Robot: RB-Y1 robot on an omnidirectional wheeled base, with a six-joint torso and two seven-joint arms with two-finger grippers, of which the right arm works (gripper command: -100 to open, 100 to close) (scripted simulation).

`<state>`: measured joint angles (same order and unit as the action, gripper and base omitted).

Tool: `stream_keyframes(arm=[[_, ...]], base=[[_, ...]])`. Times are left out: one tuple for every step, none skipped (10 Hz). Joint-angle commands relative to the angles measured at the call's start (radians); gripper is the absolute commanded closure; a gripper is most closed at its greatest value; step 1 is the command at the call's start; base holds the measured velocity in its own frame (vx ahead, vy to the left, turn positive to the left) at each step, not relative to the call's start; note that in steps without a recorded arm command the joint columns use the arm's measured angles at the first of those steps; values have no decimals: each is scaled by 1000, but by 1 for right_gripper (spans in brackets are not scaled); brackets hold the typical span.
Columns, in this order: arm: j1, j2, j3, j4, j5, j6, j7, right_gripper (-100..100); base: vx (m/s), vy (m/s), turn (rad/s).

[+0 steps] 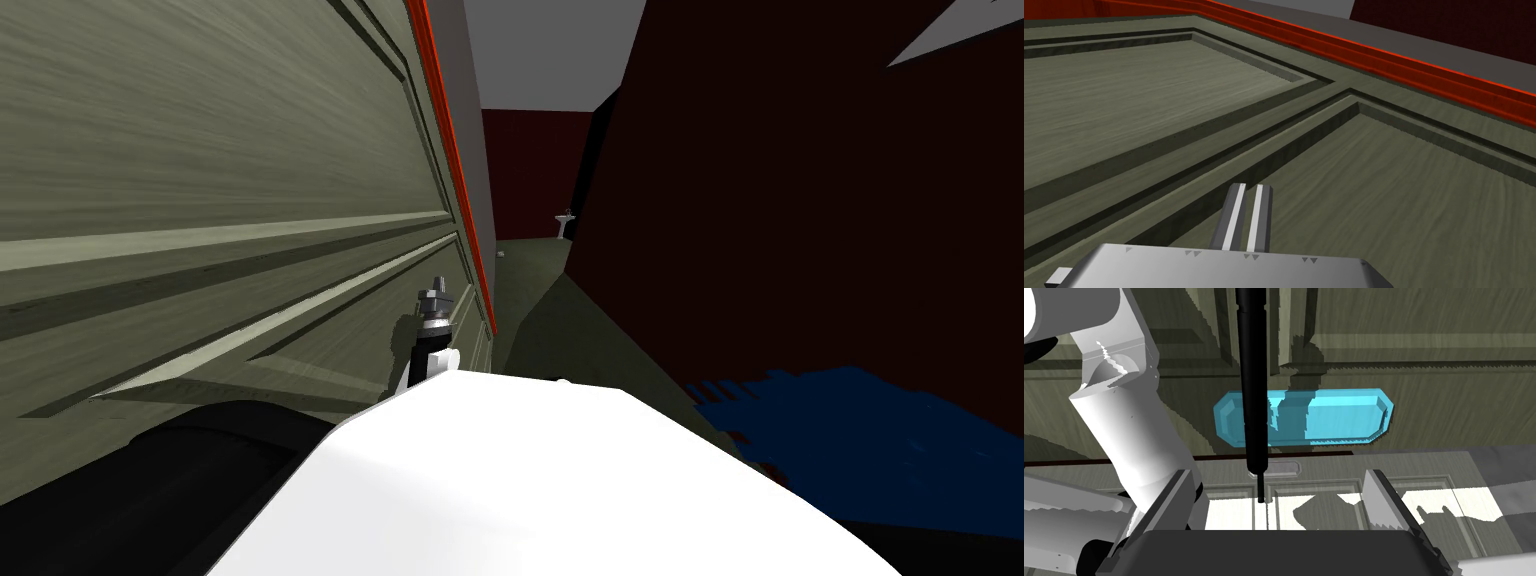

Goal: Push the door open

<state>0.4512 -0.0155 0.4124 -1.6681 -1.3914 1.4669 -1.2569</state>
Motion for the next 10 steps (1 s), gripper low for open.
stream_keyframes(arm=[[10, 0, 9, -12, 6, 9, -14, -100], [11, 11, 12, -16, 8, 8, -19, -100], [12, 34, 16, -22, 11, 5, -26, -100], [6, 24, 12, -15, 11, 2, -22, -100], [6, 24, 12, -15, 11, 2, -22, 100], [6, 24, 12, -15, 11, 2, -22, 100], [6, 24, 12, -15, 11, 2, -22, 100], [6, 24, 12, -15, 11, 2, -22, 100], [6, 24, 12, -15, 11, 2, -22, 100], [6, 24, 12, -15, 11, 2, -22, 100]], base=[[-38, 215, -6], [-36, 199, -7], [-45, 204, 2], [-18, 92, -18], [6, -14, 6], [7, -37, 12], [4, -32, 2], [2, -19, -1], [1, -8, -1], [0, 0, 0]])
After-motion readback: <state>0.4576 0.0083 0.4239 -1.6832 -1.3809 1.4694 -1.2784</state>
